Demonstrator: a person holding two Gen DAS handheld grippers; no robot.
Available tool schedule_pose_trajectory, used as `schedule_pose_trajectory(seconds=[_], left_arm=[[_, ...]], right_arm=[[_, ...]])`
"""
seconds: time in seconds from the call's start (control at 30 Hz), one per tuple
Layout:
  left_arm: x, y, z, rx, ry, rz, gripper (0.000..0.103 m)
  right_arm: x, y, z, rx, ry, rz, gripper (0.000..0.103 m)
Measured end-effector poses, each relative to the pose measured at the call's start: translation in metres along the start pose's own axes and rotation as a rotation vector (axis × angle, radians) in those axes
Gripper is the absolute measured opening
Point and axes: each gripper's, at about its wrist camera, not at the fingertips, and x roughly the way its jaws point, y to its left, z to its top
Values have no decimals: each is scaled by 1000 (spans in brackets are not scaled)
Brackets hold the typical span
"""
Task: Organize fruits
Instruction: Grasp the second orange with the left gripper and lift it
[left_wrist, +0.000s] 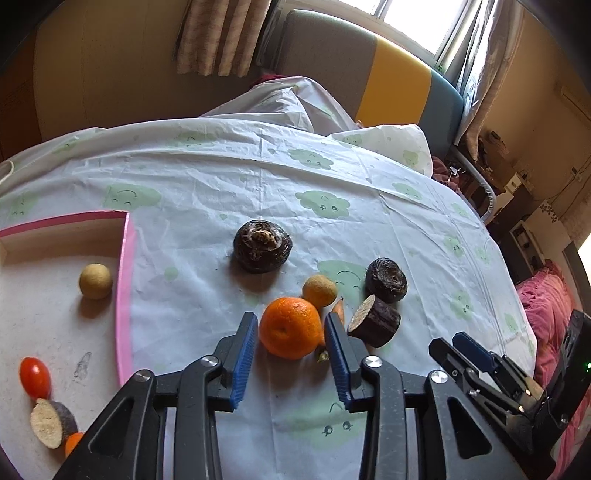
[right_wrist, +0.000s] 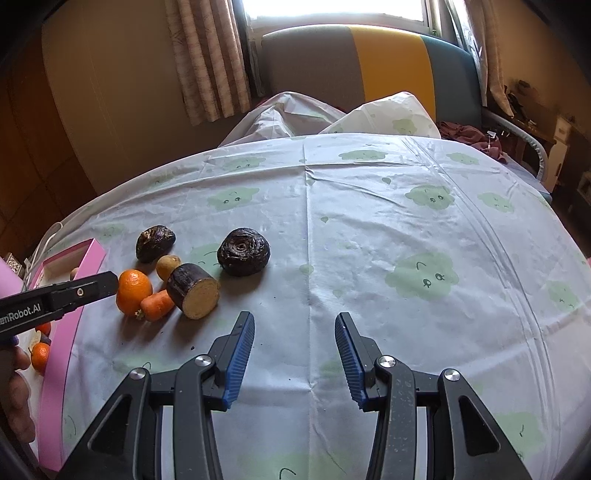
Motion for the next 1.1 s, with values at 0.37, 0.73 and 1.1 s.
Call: schedule_pose_trajectory(seconds=[0.37, 0.73, 1.1], left_arm=[[33, 12, 4, -79, 46, -51, 40], [-7, 0, -30, 26, -14, 87, 38], [-30, -19, -96, 135, -105, 108, 38]], right_arm=[[7, -7, -2, 13, 16, 3, 46], [11, -9, -8, 8, 14, 0, 47], [8, -7, 4, -25, 27, 43, 46]])
